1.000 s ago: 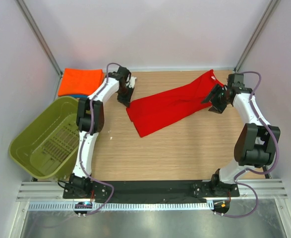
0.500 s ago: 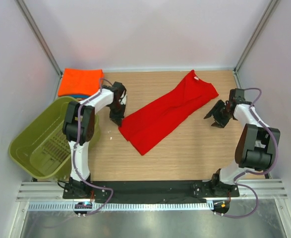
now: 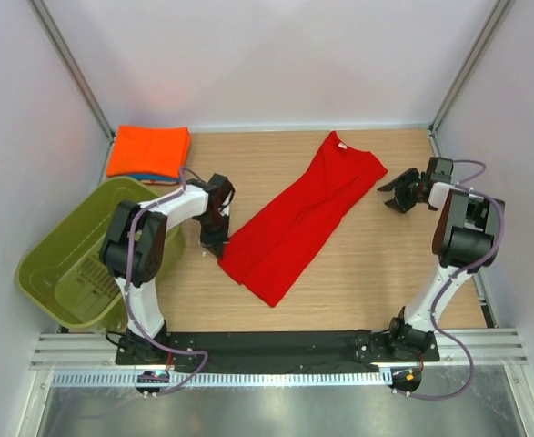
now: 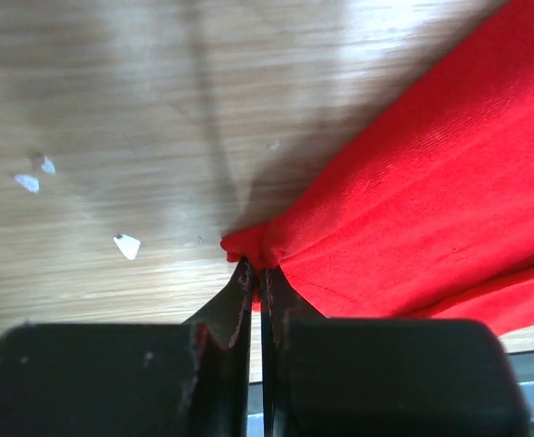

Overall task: Fold and stack the t-shirts
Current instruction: Fold the tshirt

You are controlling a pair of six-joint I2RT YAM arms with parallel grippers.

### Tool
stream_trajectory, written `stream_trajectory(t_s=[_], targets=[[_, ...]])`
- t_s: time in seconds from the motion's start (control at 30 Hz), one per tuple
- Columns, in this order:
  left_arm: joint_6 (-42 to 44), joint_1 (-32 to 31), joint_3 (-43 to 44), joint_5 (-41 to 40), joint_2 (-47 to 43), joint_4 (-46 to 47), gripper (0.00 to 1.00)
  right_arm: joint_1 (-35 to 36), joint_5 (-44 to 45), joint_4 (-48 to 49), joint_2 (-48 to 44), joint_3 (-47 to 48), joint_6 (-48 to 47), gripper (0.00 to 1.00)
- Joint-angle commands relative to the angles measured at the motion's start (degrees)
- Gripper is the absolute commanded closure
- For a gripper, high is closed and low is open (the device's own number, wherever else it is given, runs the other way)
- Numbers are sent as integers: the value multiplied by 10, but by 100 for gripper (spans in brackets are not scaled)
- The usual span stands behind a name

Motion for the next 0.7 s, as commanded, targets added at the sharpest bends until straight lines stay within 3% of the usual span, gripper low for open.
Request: stream_trajectory(t_s=[0.0,0.17,0.27,0.43,0.47,0.57,0.67], targets=[[-42,-1,-28,13,-43,26,100,-2,-54,98,49,55,40,43],[-88,-10,-65,40,-72,58,100,-1,-74,134,121,120,60,44],[-119,-27,-98,46,-96,89,100,0,-85,137,170,168,69,52],[-197,-57,-144,68,-118,151,99,13,-92,105,261,290,63,75],[-208,-63,-158,77,-129,160,99,22,-91,83,274,315,56,84],[-254,-87,-175,80,-148,196,97,31,-82,8,321,413,22,97],[-310,-109,-195,85,-152,234,92,34,-63,-39,370,515,2,99]])
